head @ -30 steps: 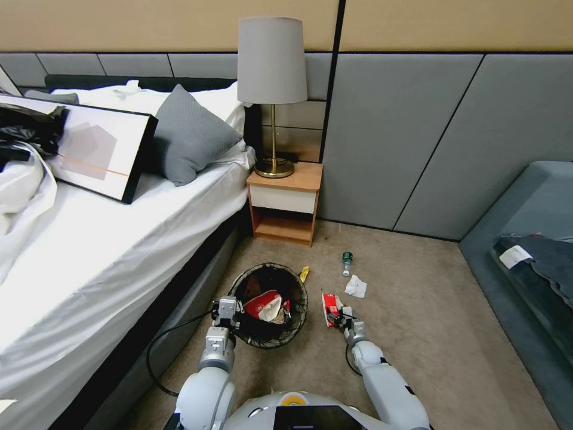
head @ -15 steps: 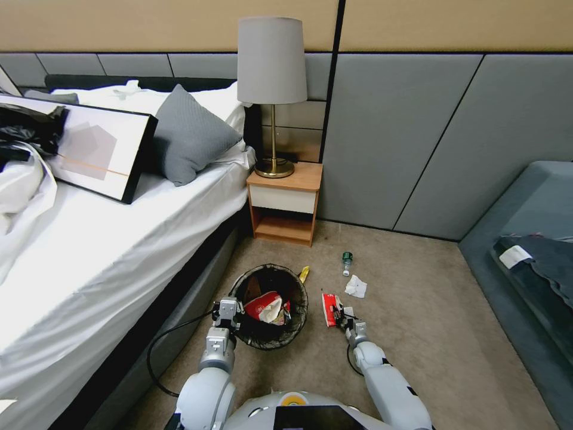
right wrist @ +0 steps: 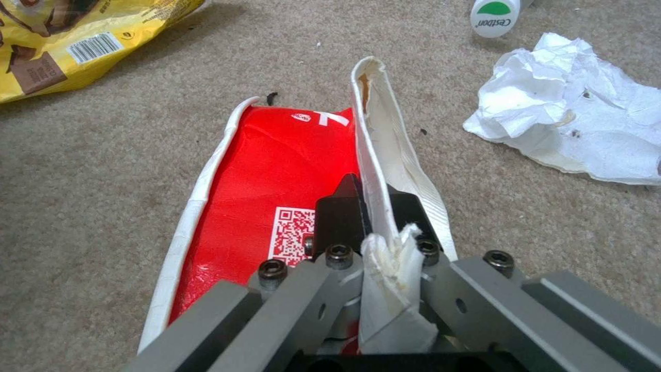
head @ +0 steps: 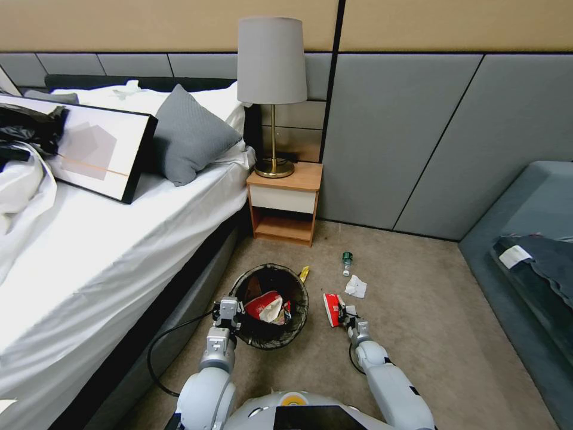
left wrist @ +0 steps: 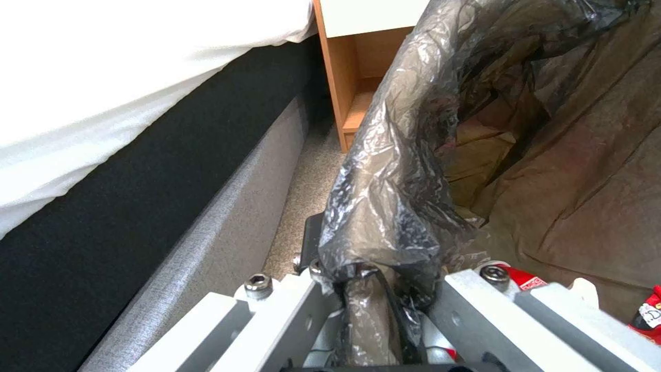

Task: Pick up the trash bin, then pick up the garbage from the floor and place it into the trash bin.

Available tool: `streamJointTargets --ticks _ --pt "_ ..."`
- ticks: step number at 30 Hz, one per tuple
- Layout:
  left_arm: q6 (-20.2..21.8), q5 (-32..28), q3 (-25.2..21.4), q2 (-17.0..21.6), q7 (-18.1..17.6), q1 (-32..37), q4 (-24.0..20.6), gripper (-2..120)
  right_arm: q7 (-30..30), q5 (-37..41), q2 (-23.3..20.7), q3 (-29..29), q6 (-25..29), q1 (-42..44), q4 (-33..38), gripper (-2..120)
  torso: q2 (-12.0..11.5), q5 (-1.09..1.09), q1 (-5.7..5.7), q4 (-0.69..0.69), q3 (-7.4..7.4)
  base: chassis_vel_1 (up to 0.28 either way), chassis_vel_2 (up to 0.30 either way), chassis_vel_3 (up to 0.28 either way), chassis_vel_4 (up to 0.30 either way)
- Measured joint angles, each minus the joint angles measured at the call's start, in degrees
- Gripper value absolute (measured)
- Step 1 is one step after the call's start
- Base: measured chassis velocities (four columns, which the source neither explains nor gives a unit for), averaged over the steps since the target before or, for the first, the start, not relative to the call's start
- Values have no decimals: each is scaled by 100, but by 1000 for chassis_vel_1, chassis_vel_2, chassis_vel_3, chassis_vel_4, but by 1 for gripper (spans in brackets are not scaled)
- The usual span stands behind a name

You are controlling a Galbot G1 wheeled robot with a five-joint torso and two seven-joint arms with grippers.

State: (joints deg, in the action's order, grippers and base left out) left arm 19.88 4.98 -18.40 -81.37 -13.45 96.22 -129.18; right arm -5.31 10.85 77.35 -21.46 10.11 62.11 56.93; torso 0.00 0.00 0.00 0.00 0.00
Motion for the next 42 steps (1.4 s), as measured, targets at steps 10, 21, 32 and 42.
streamJointTargets --ticks 10,21,32,42 --pt "0 -7 -6 -13 -3 -19 30 2 71 -101 -90 -161 206 362 1149 0 0 -1 0 0 0 0 0 0 0" --pt "1 -9 32 20 -3 -43 63 2 -237 -255 -368 -267 850 1256 4246 0 0 1 0 0 0 0 0 0 0" --pt "1 -7 58 26 1 -46 113 2 -1034 -178 -579 344 1181 1801 6536 0 0 0 0 0 0 0 0 0 0" --pt "0 46 122 3 14 -43 126 2 -1212 -468 -828 869 1282 2118 6507 0 0 0 0 0 0 0 0 0 0"
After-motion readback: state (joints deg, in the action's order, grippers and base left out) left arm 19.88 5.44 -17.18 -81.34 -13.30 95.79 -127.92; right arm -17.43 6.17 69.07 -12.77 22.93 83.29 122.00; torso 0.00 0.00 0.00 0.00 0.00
